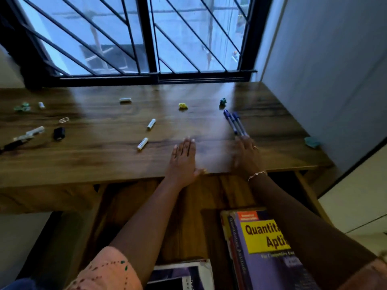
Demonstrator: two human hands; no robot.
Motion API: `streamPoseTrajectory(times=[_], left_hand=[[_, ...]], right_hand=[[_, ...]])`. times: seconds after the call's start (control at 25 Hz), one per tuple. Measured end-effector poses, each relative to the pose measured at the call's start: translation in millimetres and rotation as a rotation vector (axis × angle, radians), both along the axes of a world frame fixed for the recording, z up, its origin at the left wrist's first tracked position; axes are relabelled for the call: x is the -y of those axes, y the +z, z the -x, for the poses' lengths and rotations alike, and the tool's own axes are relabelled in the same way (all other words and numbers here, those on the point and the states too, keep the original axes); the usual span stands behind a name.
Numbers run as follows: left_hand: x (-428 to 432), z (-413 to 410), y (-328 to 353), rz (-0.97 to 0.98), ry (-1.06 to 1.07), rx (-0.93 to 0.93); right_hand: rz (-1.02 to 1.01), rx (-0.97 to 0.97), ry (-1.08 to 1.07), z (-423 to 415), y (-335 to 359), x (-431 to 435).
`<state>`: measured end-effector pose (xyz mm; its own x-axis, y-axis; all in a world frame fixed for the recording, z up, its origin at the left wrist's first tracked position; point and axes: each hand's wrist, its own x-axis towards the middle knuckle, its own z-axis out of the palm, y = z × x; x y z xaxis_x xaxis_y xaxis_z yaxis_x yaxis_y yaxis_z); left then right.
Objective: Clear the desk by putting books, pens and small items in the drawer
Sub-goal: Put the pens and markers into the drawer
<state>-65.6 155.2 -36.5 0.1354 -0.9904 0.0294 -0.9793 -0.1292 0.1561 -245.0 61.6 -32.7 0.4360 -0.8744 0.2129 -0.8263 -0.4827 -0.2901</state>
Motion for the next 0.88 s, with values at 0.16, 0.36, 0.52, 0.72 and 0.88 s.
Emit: streamPoseTrajectory(times=[0.16,0.36,0.52,0.72,0.88], left_hand=[[27.7,-2.5,2.1,-0.224,0.057,-0.11],[32.0,-6.4,-8.8,-0.299,0.088,-0.115],[40.1,-7.8,-10.9,-0.374,0.113,-0.126],[43.7,-8.8,-6.3,-0.449,0.096,-0.128],[42.5,-9.4,-4.4,-0.448,0.094,-0.132]], right_hand=[[-0.018,-0.056,-0.16,-4.9,24.5,58.3],[-0.197,-0.015,-0.331,-18.9,23.2,113.9],[-0.371,0.005,-0.398,-42.9,17.0,130.7],[-0.28,-0.151,-0.398,-58.9,11.8,131.4],[-0.286,-0.125,-0.397,-64.9,7.9,128.7]])
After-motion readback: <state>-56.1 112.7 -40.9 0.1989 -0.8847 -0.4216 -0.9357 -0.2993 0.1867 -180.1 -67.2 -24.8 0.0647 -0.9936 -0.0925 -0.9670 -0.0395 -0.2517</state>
